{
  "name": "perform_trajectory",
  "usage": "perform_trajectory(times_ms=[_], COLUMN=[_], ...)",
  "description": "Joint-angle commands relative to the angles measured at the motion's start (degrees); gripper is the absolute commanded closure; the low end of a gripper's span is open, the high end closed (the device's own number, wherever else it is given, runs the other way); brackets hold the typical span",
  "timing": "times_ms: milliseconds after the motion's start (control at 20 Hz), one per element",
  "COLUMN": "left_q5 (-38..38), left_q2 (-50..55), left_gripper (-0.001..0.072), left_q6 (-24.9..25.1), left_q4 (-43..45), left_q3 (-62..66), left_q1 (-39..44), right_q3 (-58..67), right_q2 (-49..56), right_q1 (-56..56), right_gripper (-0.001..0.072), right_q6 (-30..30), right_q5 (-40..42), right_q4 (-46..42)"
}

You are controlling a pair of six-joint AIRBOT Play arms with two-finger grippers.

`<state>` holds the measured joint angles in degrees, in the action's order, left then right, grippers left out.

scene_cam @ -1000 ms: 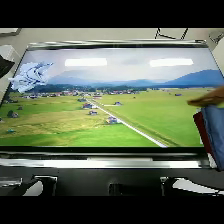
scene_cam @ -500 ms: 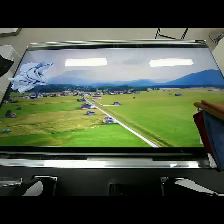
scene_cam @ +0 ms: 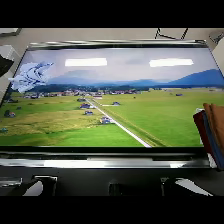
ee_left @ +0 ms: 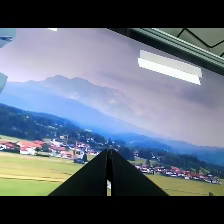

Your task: Fold the clothes and pants, and hang the long-sleeved shirts on hangers.

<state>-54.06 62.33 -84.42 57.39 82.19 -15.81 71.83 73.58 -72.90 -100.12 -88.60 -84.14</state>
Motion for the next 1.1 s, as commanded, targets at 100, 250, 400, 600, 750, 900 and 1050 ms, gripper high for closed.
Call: perform_trajectory(times_ms=[100,250,400,600,750,900,1050], left_q5=[-0.07,1.25,8.92,14.58,-2.75,-24.90,-20.24], left_q2=[0.07,0.11,0.20,5.77,13.05,19.26,14.95], left_gripper=[0.0682,0.0682,0.0684,0.0686,0.0678,0.0052,0.0041], left_q6=[0.02,0.02,0.07,-3.17,-15.06,-15.76,-11.85], left_q4=[-1.44,-1.53,-7.32,11.45,29.81,30.69,30.51], left_q3=[0.02,0.04,2.34,8.79,9.31,7.39,-3.48], left_q1=[2.12,4.22,6.97,15.54,18.97,18.71,19.12], right_q3=[-6.03,-2.80,12.22,27.02,26.12,21.27,14.21], right_q2=[-0.48,-0.68,-0.68,-0.85,1.07,6.64,8.48], right_q1=[-0.07,-0.04,1.40,20.26,39.69,54.47,63.34], right_gripper=[0.0503,0.0175,0.0179,0.0187,0.0186,0.0083,0.0083], right_q6=[0.26,4.96,8.15,15.50,5.95,3.41,3.34], right_q5=[4.50,3.50,12.28,20.15,12.04,-0.68,-0.61], right_q4=[-3.61,-3.30,10.32,14.91,12.81,11.61,10.80])
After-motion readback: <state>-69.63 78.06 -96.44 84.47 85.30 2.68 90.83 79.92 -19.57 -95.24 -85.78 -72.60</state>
